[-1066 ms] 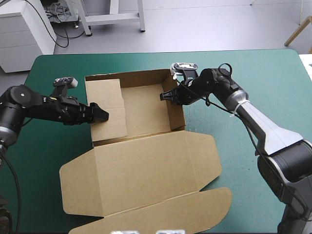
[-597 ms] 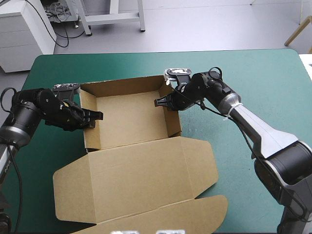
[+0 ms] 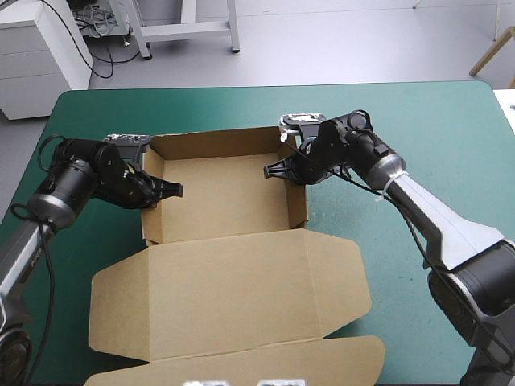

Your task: Fold the box

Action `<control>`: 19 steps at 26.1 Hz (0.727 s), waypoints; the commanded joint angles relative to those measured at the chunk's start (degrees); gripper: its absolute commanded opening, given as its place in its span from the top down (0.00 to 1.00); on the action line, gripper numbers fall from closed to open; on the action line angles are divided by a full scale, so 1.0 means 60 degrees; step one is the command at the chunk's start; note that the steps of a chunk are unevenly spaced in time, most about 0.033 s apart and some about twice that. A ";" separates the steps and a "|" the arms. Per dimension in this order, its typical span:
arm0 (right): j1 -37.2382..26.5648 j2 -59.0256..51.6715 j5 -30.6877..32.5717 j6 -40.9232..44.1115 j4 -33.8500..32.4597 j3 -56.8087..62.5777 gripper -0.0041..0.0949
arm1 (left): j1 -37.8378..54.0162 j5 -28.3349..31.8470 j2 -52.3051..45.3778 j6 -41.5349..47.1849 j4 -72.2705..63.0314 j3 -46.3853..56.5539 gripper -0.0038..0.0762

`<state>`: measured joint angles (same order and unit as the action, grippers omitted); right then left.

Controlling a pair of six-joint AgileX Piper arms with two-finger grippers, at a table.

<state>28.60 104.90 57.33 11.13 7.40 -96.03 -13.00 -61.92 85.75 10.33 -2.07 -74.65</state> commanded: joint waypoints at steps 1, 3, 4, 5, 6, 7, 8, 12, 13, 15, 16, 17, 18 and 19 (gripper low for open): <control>-0.0332 -0.0772 0.0474 -0.0200 -0.0794 -0.0288 0.98 | -0.0357 0.0058 0.0263 -0.0228 0.0208 -0.0957 0.96; -0.0710 -0.0942 0.0954 -0.0188 -0.1233 -0.0288 0.98 | -0.0640 0.0055 0.0826 -0.0181 0.0110 -0.1576 0.96; -0.0942 -0.0987 0.1312 -0.0188 -0.1294 -0.0288 0.98 | -0.0733 0.0100 0.1139 -0.0163 0.0035 -0.1863 0.96; -0.1245 -0.0987 0.1833 -0.0116 -0.1294 -0.0288 0.98 | -0.0833 0.0141 0.1493 -0.0158 -0.0047 -0.2083 0.96; -0.1461 -0.0944 0.1942 -0.0138 -0.1321 -0.0261 0.98 | -0.0894 0.0141 0.1754 -0.0158 -0.0070 -0.2220 0.96; -0.1663 -0.0930 0.1942 -0.0155 -0.1233 -0.0116 0.98 | -0.0967 0.0076 0.2062 -0.0158 -0.0116 -0.2298 0.96; -0.1709 -0.0930 0.1942 -0.0155 -0.1233 -0.0054 0.98 | -0.1022 0.0011 0.2223 -0.0158 -0.0115 -0.2302 0.96; -0.1767 -0.0627 0.1918 -0.0155 -0.1436 0.0038 0.98 | -0.1070 -0.0172 0.2600 -0.0206 -0.0115 -0.2302 0.96; -0.1767 -0.0528 0.1841 -0.0155 -0.1304 0.0038 0.98 | -0.1070 -0.0238 0.2621 -0.0226 -0.0115 -0.2302 0.96; -0.1767 -0.0277 0.1793 -0.0155 -0.1026 0.0038 0.98 | -0.1070 -0.0310 0.2678 -0.0226 -0.0146 -0.2302 0.96; -0.1767 -0.0137 0.1793 -0.0155 -0.0870 0.0038 0.98 | -0.1070 -0.0333 0.2678 -0.0226 -0.0176 -0.2302 0.96; -0.1750 -0.0020 0.1793 -0.0155 -0.0786 0.0038 0.98 | -0.1070 -0.0334 0.2678 -0.0226 -0.0202 -0.2302 0.96; -0.1750 0.0125 0.1814 -0.0155 -0.0656 0.0038 0.98 | -0.1070 -0.0315 0.2678 -0.0339 -0.0240 -0.2302 0.96; -0.1750 0.0262 0.1862 -0.0155 -0.0620 0.0038 0.98 | -0.1070 -0.0315 0.2678 -0.0299 -0.0264 -0.2302 0.96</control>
<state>18.98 107.45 66.79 11.99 4.83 -94.42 -19.97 -63.10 104.47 10.29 -8.07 -87.02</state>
